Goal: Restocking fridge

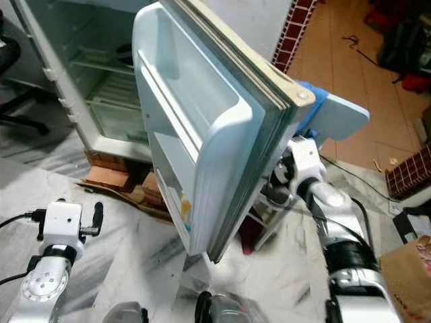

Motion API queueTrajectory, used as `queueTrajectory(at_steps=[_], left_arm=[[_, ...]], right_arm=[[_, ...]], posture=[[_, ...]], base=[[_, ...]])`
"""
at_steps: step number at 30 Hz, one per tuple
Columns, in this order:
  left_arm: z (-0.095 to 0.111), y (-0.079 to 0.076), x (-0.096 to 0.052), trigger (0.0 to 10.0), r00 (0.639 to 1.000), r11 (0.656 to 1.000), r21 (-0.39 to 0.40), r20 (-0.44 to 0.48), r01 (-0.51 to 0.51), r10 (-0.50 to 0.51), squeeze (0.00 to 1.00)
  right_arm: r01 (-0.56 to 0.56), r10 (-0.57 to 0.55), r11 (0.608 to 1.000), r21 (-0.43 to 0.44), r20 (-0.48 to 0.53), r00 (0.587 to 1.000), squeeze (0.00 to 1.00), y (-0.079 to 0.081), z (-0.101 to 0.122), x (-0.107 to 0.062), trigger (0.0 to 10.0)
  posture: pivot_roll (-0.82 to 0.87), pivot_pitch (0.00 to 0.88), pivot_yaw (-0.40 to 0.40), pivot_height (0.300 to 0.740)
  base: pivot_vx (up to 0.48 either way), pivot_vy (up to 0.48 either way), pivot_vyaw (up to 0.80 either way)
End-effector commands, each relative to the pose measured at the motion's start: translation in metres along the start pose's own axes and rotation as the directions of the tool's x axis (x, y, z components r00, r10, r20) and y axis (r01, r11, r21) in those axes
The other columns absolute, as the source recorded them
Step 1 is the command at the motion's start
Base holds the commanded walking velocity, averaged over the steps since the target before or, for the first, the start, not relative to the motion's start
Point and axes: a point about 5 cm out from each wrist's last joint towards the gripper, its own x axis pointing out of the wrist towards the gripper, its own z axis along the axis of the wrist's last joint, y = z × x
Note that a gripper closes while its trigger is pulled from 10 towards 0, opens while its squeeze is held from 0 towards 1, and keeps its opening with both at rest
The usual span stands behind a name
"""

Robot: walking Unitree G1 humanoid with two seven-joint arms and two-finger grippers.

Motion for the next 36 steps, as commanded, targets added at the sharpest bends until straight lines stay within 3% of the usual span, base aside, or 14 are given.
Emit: queueTrajectory(at_steps=[1,4,6,7,8,12,14,17,20,25,27,30,36], left_arm=[[-0.006,0.006,-0.004,10.0,0.999,0.999,-0.018,-0.027,-0.033,0.032,0.00],[-0.013,0.010,-0.010,10.0,0.998,0.999,-0.016,-0.047,-0.037,0.036,0.00],[-0.018,0.012,-0.013,10.0,0.998,0.999,-0.012,-0.052,-0.034,0.033,0.00],[-0.022,0.012,-0.016,10.0,0.999,1.000,-0.001,-0.049,-0.023,0.023,0.00],[-0.023,0.011,-0.016,10.0,0.999,1.000,0.006,-0.044,-0.016,0.017,0.00],[-0.023,0.009,-0.021,10.0,0.999,1.000,0.014,-0.035,-0.014,0.014,0.00],[-0.026,0.012,-0.025,10.0,0.999,0.999,0.019,-0.034,-0.033,0.033,0.00],[-0.030,0.014,-0.030,10.0,0.998,0.998,0.029,-0.039,-0.047,0.048,0.00],[-0.028,0.024,-0.026,10.0,0.993,0.991,0.065,-0.006,-0.120,0.121,0.00],[-0.020,0.027,-0.018,10.0,0.990,0.988,0.061,0.018,-0.142,0.141,0.00],[-0.004,0.025,-0.005,10.0,0.988,0.988,0.072,0.081,-0.134,0.128,0.00],[0.008,0.022,0.004,10.0,0.983,0.982,0.142,0.154,-0.126,0.104,0.00],[0.032,0.017,0.024,10.0,0.968,0.989,0.081,0.231,-0.122,0.100,0.00]], right_arm=[[-0.081,0.077,0.995,0.066,0.063,0.995,0.00,0.010,0.012,0.003,10.0],[-0.256,0.240,0.956,0.144,0.115,0.964,0.00,0.034,0.019,0.004,10.0],[-0.467,0.445,0.866,0.180,0.151,0.883,0.00,0.060,0.024,-0.005,10.0],[-0.578,0.560,0.795,0.185,0.143,0.816,0.00,0.078,0.022,-0.013,10.0],[-0.596,0.583,0.782,0.181,0.127,0.803,0.00,0.082,0.018,-0.015,10.0],[-0.430,0.430,0.892,0.136,0.030,0.902,0.00,0.067,-0.005,-0.001,10.0],[-0.258,0.260,0.961,0.098,-0.008,0.966,0.00,0.052,-0.016,0.007,10.0],[-0.120,0.119,0.988,0.099,0.012,0.993,0.00,0.042,-0.017,0.011,10.0],[0.009,-0.016,0.994,0.112,0.063,0.998,0.00,0.037,-0.012,0.009,10.0],[0.103,-0.111,0.992,0.074,0.115,0.987,0.00,0.036,-0.012,0.007,10.0],[0.196,-0.206,0.977,0.083,0.131,0.970,0.00,0.038,-0.020,0.001,10.0],[0.223,-0.234,0.970,0.094,0.124,0.964,0.00,0.043,-0.029,-0.004,10.0],[0.274,-0.285,0.957,0.098,0.128,0.950,0.00,0.051,-0.036,-0.007,10.0]], posture=[[0.19,0.113,-0.099,0.740],[0.19,0.114,-0.101,0.740],[0.20,0.114,-0.107,0.740],[0.20,0.112,-0.110,0.740],[0.20,0.111,-0.112,0.740],[0.21,0.111,-0.117,0.740],[0.21,0.112,-0.121,0.740],[0.22,0.111,-0.124,0.740],[0.22,0.109,-0.127,0.740],[0.22,0.106,-0.131,0.740],[0.21,0.101,-0.129,0.740],[0.19,0.099,-0.122,0.740],[0.15,0.101,-0.100,0.740]], base=[[0.000,0.000,0.00],[0.000,0.000,0.00],[0.000,0.000,0.00],[0.000,0.000,0.00],[0.000,0.000,0.00],[0.000,0.000,0.00],[0.000,0.000,0.00],[0.000,0.000,0.00],[0.000,0.000,0.00],[0.000,0.000,0.00],[0.000,0.480,0.00],[0.000,0.480,0.00],[0.000,0.480,-0.27]])
